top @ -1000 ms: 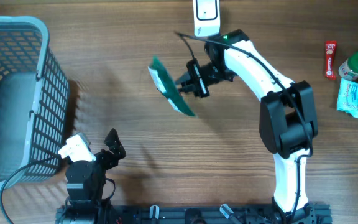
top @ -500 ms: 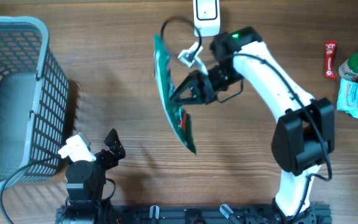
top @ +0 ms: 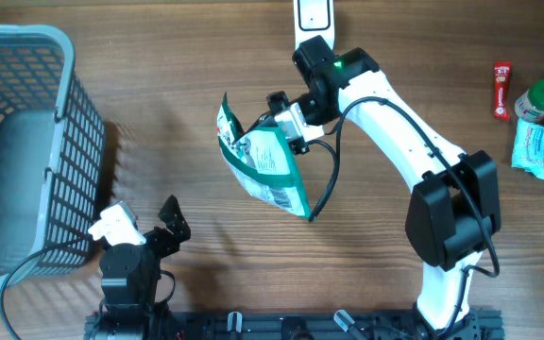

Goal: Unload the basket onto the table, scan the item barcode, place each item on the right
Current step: 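Hold the glove pack up under the scanner with the right gripper, then carry the glove pack to the far right and drop it by the items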

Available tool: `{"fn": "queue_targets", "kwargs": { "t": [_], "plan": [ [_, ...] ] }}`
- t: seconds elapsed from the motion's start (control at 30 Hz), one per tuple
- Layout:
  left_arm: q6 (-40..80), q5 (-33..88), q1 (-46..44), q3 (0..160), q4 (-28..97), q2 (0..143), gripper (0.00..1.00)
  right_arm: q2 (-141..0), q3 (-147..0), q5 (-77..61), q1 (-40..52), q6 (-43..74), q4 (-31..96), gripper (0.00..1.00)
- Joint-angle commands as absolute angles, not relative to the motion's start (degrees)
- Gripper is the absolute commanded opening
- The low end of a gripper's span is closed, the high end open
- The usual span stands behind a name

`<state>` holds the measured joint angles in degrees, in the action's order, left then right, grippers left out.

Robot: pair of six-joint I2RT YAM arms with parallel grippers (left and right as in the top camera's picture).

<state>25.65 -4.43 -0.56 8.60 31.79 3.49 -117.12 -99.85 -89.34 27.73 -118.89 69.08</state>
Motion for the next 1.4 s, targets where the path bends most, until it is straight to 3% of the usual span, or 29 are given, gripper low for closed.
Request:
{"fn": "queue_targets", "kwargs": {
  "t": [0.0,0.17,0.23,0.33,0.4,0.5,0.57,0.7,0.8,1.03,1.37],
  "plan": [
    [25.96,-3.92,-0.21,8.58,31.94,3.18,1.0,-116.01,-100.71,-93.01,27.86,-121.51,68.95,0.04],
    [25.96,-3.92,-0.21,8.58,31.94,3.18,1.0,-115.61,-100.71,-92.99,27.83,-120.46,69.76,0.04],
    [25.96,-3.92,-0.21,8.58,31.94,3.18,1.0,-115.42,-100.71,-92.97,27.7,-110.56,69.95,0.04],
    [25.96,-3.92,-0.21,8.58,31.94,3.18,1.0,-115.63,-100.68,-86.28,27.29,-82.74,69.93,0.04],
    [25.96,-3.92,-0.21,8.58,31.94,3.18,1.0,-115.63,-100.68,-67.29,27.31,-52.93,69.93,0.04],
    [25.96,-3.92,-0.21,8.58,31.94,3.18,1.0,-115.63,-100.68,-43.09,27.31,-20.86,69.93,0.04],
    [25.96,-3.9,-0.21,8.58,31.94,3.18,1.0,-115.63,-100.57,-26.44,27.22,-6.5,71.16,0.04],
    [25.96,-3.92,-0.21,8.58,31.94,3.18,1.0,-115.63,-100.57,-5.69,24.97,15.05,76.29,0.04],
    [25.96,-3.92,-0.21,8.58,31.94,3.18,1.0,-115.63,-100.6,-4.64,21.82,19.9,74.22,0.04],
    [25.96,-3.92,-0.21,8.58,31.94,3.18,1.0,-117.95,-103.24,-6.81,12.6,19.11,64.01,0.05],
    [25.96,-3.92,-0.21,8.58,31.94,3.18,1.0,-140.33,-132.27,-9.13,10.92,22.68,64.6,0.05]
  ]
}}
